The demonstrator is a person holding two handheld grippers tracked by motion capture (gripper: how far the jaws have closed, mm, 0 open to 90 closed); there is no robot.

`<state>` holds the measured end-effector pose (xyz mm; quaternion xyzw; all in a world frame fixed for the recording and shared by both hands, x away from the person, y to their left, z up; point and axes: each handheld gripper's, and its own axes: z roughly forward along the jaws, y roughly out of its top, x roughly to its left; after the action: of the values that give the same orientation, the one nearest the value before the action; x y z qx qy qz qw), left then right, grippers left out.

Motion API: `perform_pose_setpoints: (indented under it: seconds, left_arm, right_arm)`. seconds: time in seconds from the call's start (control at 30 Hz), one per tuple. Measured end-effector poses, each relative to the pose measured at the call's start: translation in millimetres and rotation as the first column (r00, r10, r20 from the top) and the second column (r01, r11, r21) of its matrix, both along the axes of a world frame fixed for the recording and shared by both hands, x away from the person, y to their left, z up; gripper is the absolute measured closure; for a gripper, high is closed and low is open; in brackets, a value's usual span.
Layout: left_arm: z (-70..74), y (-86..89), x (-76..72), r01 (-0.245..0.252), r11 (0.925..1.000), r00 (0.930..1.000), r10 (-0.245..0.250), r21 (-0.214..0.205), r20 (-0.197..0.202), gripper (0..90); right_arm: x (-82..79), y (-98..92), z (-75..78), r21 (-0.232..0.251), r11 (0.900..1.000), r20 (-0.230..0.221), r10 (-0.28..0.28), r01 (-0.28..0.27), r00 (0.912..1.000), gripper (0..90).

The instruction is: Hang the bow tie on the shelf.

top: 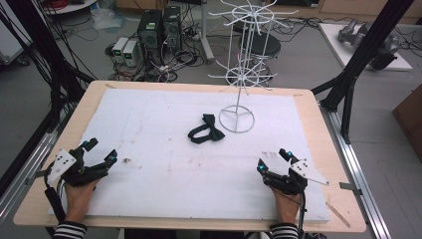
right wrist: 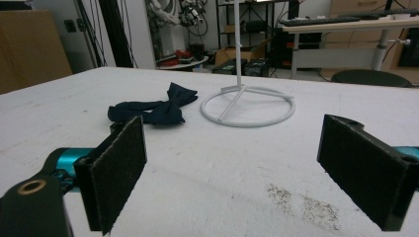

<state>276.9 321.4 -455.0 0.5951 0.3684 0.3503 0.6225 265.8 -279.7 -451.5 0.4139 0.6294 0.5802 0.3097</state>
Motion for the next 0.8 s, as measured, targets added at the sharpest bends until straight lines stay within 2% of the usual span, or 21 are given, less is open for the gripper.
perform_pose_setpoints:
  seconds: [0.3, 0.47, 0.8]
  left_arm:
    - [0.1, -0.1, 0.5, 0.001, 1.0, 1.0, -0.001, -0.004, -0.004, 14.5]
    - [-0.2, -0.6, -0.3, -0.001, 1.0, 1.0, 0.001, 0.0, 0.008, 14.5]
    - [0.3, 0.2, 0.9, 0.002, 1.0, 1.0, -0.002, -0.001, -0.007, 14.5]
  right_arm:
    - [-0.2, -0.2, 0.1, 0.011, 0.9998, -0.009, -0.017, 0.017, 0.9998, 10.7]
    - [0.4, 0.9, 0.2, -0.002, 0.9996, -0.012, -0.029, 0.029, 0.9995, 10.7]
    - [3.6, 2.5, 1.2, -0.018, 0.9996, -0.042, -0.022, 0.021, 0.9989, 10.7]
